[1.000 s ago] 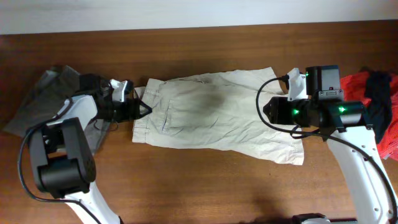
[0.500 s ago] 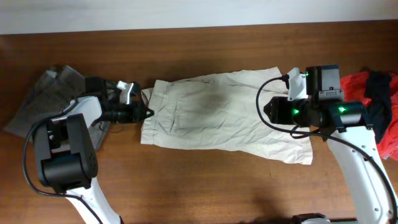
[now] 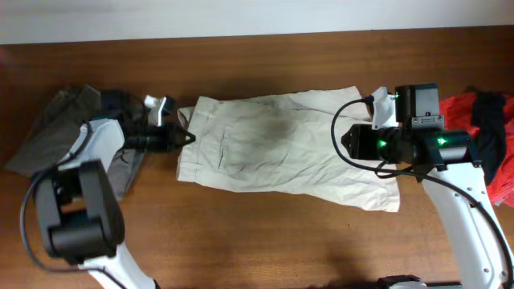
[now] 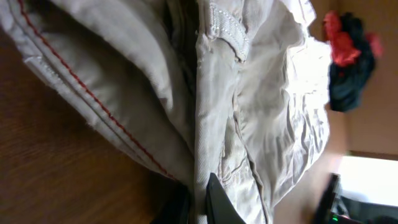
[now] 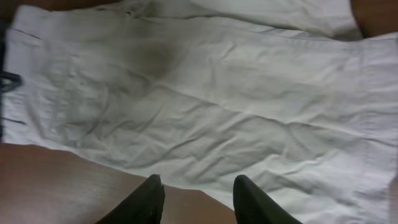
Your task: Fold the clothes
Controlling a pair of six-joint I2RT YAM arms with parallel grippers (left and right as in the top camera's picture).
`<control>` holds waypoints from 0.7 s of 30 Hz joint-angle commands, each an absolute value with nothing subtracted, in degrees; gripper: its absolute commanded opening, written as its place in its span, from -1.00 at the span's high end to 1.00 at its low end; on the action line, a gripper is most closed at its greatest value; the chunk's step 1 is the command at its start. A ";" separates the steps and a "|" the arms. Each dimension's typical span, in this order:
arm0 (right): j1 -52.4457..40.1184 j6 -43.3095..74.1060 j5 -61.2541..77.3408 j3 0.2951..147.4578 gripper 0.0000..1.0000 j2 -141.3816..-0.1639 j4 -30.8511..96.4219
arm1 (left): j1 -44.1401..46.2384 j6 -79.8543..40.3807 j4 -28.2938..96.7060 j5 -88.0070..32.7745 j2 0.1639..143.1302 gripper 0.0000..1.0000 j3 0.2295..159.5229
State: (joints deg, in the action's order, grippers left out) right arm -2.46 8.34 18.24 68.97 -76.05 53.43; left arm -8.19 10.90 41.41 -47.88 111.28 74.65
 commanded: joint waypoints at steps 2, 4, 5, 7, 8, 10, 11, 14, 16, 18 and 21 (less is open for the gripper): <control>-2.72 7.73 17.34 68.62 0.17 -76.14 53.15 | -5.19 7.94 43.48 -36.62 102.59 0.99 77.54; -2.72 7.73 17.34 68.62 0.17 -76.14 53.12 | -3.53 7.25 44.36 -34.20 100.90 0.99 77.76; -2.72 7.73 17.34 68.62 0.17 -76.14 53.12 | -2.66 6.61 44.66 -33.21 100.22 0.99 77.91; -2.72 7.73 17.34 68.62 0.17 -76.14 53.15 | -1.04 6.42 44.88 -32.93 99.26 0.99 78.32; -2.72 7.73 17.34 68.62 0.17 -76.14 53.15 | -0.12 5.34 45.12 -32.21 98.83 0.99 78.89; -2.59 7.75 17.37 68.62 0.17 -76.14 53.15 | 1.34 4.27 46.19 -30.55 98.52 0.99 80.31; -2.61 7.79 17.34 68.62 0.17 -76.14 53.15 | 2.31 4.25 47.29 -29.45 98.48 0.99 81.56; -2.61 7.81 17.37 68.62 0.17 -76.14 53.15 | 4.89 2.28 50.94 -25.17 98.48 0.99 85.27; -2.61 7.79 17.37 68.62 0.17 -76.14 53.12 | 7.42 2.04 53.82 -21.67 98.48 0.99 89.21; -2.61 7.94 17.37 68.62 0.17 -76.14 53.15 | 9.19 -0.60 55.86 -16.36 98.48 0.99 92.33; -2.59 8.64 17.32 68.64 0.19 -76.12 53.21 | 11.38 -1.17 58.89 -13.93 98.48 0.99 97.56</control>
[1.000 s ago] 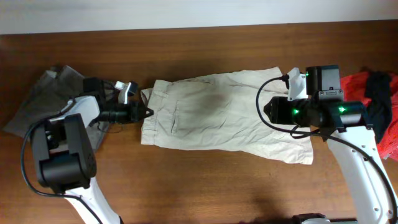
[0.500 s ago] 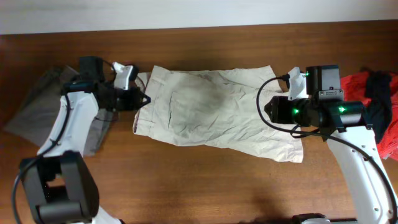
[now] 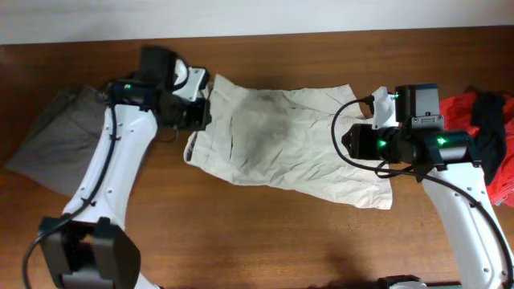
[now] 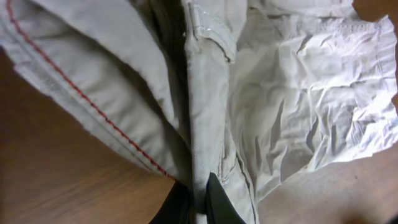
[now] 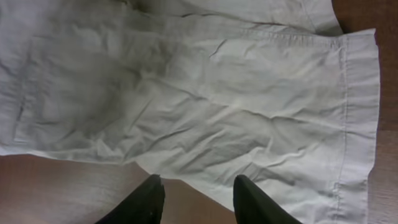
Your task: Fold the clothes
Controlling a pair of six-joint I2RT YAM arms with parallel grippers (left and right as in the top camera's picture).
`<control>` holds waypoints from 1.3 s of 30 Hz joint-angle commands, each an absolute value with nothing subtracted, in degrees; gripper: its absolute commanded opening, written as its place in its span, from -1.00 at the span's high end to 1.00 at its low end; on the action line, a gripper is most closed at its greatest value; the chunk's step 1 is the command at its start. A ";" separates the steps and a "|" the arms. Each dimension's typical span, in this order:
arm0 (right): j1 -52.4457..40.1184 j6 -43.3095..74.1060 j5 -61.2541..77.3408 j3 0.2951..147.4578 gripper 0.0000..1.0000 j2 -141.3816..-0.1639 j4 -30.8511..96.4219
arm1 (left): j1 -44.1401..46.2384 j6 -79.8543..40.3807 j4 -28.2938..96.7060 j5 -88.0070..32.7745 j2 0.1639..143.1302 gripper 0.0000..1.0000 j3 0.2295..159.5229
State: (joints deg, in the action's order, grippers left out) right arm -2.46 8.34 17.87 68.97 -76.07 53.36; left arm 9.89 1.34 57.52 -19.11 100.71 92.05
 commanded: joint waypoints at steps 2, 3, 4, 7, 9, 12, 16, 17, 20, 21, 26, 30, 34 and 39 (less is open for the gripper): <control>-2.37 9.74 17.28 68.82 0.20 -76.12 53.12 | 12.62 -1.78 59.53 -13.89 98.48 0.99 99.04; -2.11 9.98 17.26 69.12 0.21 -76.12 53.15 | 13.45 -1.83 59.66 -13.87 98.48 0.99 99.48; -1.65 10.83 16.82 69.60 0.24 -76.12 53.15 | 14.26 -1.89 59.70 -13.85 98.48 0.99 99.68; 0.32 15.14 14.66 71.09 0.24 -75.57 53.17 | 16.62 -2.42 59.68 -12.43 98.50 0.99 99.70; 1.80 16.67 15.70 72.07 0.24 -75.37 53.43 | 17.85 -2.42 59.86 -9.82 98.50 0.99 99.72; 2.35 17.15 13.93 72.27 0.29 -75.37 54.87 | 18.50 -3.88 59.55 -6.46 98.50 0.99 101.32; 2.33 21.78 11.33 72.27 0.33 -75.44 55.75 | 19.38 -4.43 59.44 -7.68 98.50 0.99 103.85; 2.33 22.00 11.33 72.27 0.33 -75.48 55.72 | 19.75 -5.19 59.42 -7.70 98.50 0.99 104.25; 2.55 22.98 10.81 72.27 0.33 -75.48 55.77 | 21.41 -6.90 58.65 -7.70 98.50 0.99 104.42; 2.87 23.81 10.70 72.27 0.33 -75.48 55.77 | 22.22 -6.90 58.26 -7.66 98.56 0.99 104.42; 6.33 26.02 10.68 72.36 0.41 -75.46 55.70 | 26.22 -8.16 56.10 -5.91 98.83 0.99 104.42; 11.57 25.76 10.98 72.36 0.42 -75.22 56.34 | 29.12 -8.12 53.67 -3.97 99.55 0.99 104.42; 15.99 23.05 14.37 72.36 0.42 -74.46 57.34 | 32.38 -8.38 50.48 -1.56 101.75 0.99 104.42; 19.99 22.00 14.79 72.36 0.41 -73.43 59.70 | 36.67 -12.34 46.19 -0.03 106.98 0.99 104.42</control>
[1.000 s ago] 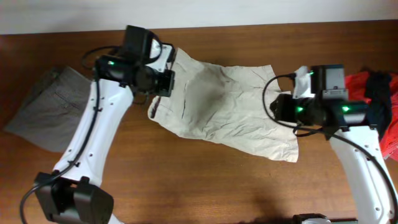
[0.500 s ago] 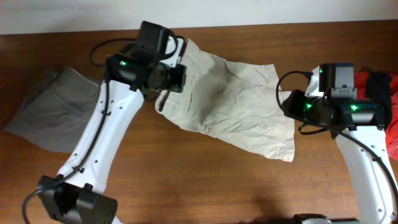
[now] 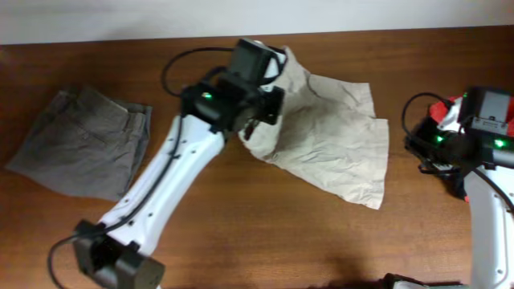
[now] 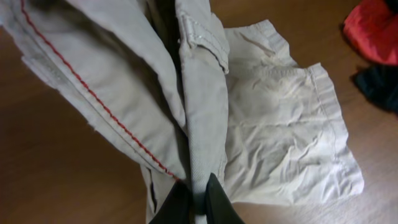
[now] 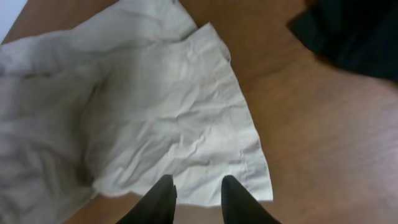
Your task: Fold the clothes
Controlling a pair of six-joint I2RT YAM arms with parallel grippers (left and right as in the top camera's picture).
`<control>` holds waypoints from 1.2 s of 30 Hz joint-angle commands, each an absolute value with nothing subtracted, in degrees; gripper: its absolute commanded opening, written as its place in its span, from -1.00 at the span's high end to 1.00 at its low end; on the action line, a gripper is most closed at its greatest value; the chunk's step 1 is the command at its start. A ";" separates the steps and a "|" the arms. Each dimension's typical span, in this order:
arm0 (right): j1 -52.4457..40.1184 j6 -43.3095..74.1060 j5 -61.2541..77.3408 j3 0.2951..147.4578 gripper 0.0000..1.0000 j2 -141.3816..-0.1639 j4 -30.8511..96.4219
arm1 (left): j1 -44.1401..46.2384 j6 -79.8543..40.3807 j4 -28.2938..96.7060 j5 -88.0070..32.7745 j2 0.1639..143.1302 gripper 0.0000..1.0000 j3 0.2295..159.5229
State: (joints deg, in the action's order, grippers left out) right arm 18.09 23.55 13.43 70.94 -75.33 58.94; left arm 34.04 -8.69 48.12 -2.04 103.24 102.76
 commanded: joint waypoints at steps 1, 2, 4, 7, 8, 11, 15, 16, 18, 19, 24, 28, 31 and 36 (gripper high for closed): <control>20.49 21.32 14.79 72.36 0.41 -73.28 60.05 | 37.67 -13.74 45.36 0.93 108.31 0.99 104.42; 20.95 20.88 14.76 72.36 0.41 -73.12 60.58 | 38.59 -14.63 44.58 1.83 109.67 0.99 104.42; 21.43 19.92 14.76 72.36 0.41 -73.01 61.67 | 39.86 -15.70 43.97 3.53 111.72 0.99 104.42; 21.45 18.96 14.79 72.34 0.41 -72.99 62.96 | 40.47 -15.86 44.84 6.31 112.71 0.99 104.42; 21.45 18.20 14.76 72.34 0.41 -72.99 63.11 | 40.40 -15.84 45.41 7.27 112.71 0.99 104.44; 21.45 17.78 14.74 72.34 0.41 -72.99 63.26 | 39.42 -15.81 50.59 11.97 112.36 0.99 106.69; 21.45 17.78 14.74 72.34 0.41 -72.99 62.96 | 36.05 -15.75 61.93 19.00 112.27 0.99 113.25; 21.45 17.78 14.74 72.34 0.41 -72.99 62.89 | 35.07 -15.14 63.77 20.01 112.27 0.99 114.65; 21.45 17.78 14.76 72.34 0.41 -72.99 62.83 | 33.01 -12.25 66.57 20.67 112.27 0.99 117.25; 21.45 17.76 14.76 72.34 0.41 -72.99 62.83 | 31.90 -10.90 67.85 21.21 112.27 0.99 118.34; 21.45 17.34 14.76 72.34 0.41 -72.99 62.81 | 26.57 -5.28 75.68 23.68 112.27 0.99 122.61; 21.45 17.34 14.76 72.34 0.41 -72.99 62.78 | 24.03 -4.56 79.96 31.03 112.27 0.99 122.76; 21.45 17.34 14.76 72.34 0.41 -72.99 62.78 | 22.46 -2.74 78.19 28.75 112.29 0.99 122.76; 21.41 17.37 14.76 72.34 0.41 -72.99 62.83 | 22.44 -2.15 70.81 20.73 112.55 0.99 122.74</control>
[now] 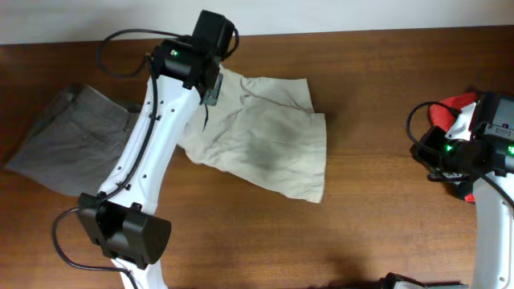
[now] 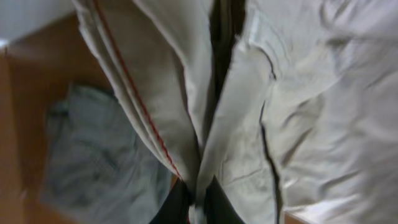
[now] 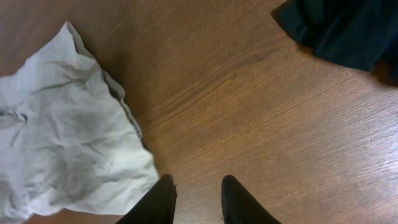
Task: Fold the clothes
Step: 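Lay the left end onto the right half and press down with the left gripper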
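Observation:
Beige shorts [image 1: 261,136] lie spread on the wooden table [image 1: 377,72], their waistband end lifted at the back left. My left gripper [image 1: 210,87] is shut on that waistband; in the left wrist view the fingertips [image 2: 196,202] pinch the beige cloth [image 2: 267,99] with its red stitching. A folded grey garment [image 1: 68,140] lies at the far left, also visible as grey cloth [image 2: 93,155] under the shorts. My right gripper [image 3: 196,193] stands open over bare wood at the right, the shorts' hem [image 3: 68,143] to its left.
A pile of red and black clothes [image 1: 470,104] sits at the right edge beside my right arm; the black cloth [image 3: 342,28] shows in the right wrist view. The white wall runs along the table's back edge.
My left gripper has moved left with the waistband, and the shorts have shifted left, now lying flatter with their leg hems near the table's middle. The right gripper stays open at the right.
My left gripper held the waistband low at the left while the right hovered open over the spread shorts. The left then held it lifted at the back, later near the middle with the shorts bunched and the right arm withdrawn. Now the shorts lie further left.

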Controlling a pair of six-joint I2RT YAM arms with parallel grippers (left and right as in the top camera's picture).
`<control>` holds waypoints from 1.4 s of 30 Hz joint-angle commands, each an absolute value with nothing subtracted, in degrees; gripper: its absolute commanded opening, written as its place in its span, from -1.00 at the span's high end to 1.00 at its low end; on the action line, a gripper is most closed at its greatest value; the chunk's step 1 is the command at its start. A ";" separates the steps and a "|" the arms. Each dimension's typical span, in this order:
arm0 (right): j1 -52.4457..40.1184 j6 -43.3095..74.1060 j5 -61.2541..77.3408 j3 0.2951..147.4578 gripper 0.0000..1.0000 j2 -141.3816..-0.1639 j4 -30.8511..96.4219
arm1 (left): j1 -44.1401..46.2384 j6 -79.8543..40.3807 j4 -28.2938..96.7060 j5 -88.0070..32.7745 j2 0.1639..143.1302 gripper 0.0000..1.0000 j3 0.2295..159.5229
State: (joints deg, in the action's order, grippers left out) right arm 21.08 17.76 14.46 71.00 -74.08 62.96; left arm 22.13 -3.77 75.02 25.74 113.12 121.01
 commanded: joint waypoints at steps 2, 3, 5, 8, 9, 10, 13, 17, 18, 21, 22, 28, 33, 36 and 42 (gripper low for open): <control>21.41 17.37 14.79 72.34 0.41 -72.99 62.87 | 22.98 -5.15 67.44 14.09 113.25 1.00 122.74; 21.41 17.34 14.79 72.34 0.41 -72.99 63.13 | 23.68 -7.49 65.43 10.70 114.06 0.99 122.74; 21.41 17.34 14.76 72.34 0.42 -72.99 63.66 | 24.93 -11.38 63.00 7.33 116.01 0.99 122.74; 21.41 16.75 14.79 72.34 0.41 -72.99 64.36 | 26.92 -15.09 60.34 3.79 119.92 0.99 122.74; 21.41 16.71 14.76 72.34 0.41 -72.99 64.64 | 27.62 -15.97 59.68 3.05 121.36 0.99 122.74; 21.41 16.71 14.79 72.34 0.42 -72.99 64.88 | 28.25 -16.08 59.05 2.07 122.63 0.99 122.74; 21.41 16.69 14.79 72.34 0.42 -72.99 65.71 | 31.09 -17.19 56.84 0.80 127.74 0.99 122.74; 21.41 16.29 14.79 72.34 0.42 -72.99 66.28 | 35.07 -17.37 54.04 0.99 131.83 0.99 122.74; 21.39 16.27 14.79 72.34 0.42 -72.99 66.54 | 36.82 -17.37 53.30 1.50 132.53 0.99 122.74; 21.41 16.27 14.79 72.34 0.43 -72.99 66.72 | 39.07 -18.00 52.77 3.31 132.68 0.99 122.74; 21.39 16.27 14.79 72.34 0.43 -72.99 66.72 | 39.94 -18.02 52.45 3.22 132.68 0.99 122.74; 21.39 16.27 14.79 72.27 0.42 -72.99 66.76 | 43.99 -20.29 55.00 6.59 133.10 0.99 122.74; 21.39 15.57 14.76 72.27 0.43 -72.99 67.13 | 45.39 -20.08 57.34 13.28 132.75 0.99 123.68; 21.41 15.38 14.76 72.27 0.42 -72.99 67.18 | 45.39 -19.62 63.09 17.08 132.51 1.00 128.33; 21.41 15.42 14.76 72.27 0.42 -72.99 67.05 | 46.68 -16.86 68.18 18.28 133.03 0.99 132.84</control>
State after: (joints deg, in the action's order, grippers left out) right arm 21.08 16.03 14.46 71.07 -74.08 67.09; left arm 45.65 -17.93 67.16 16.12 133.08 131.50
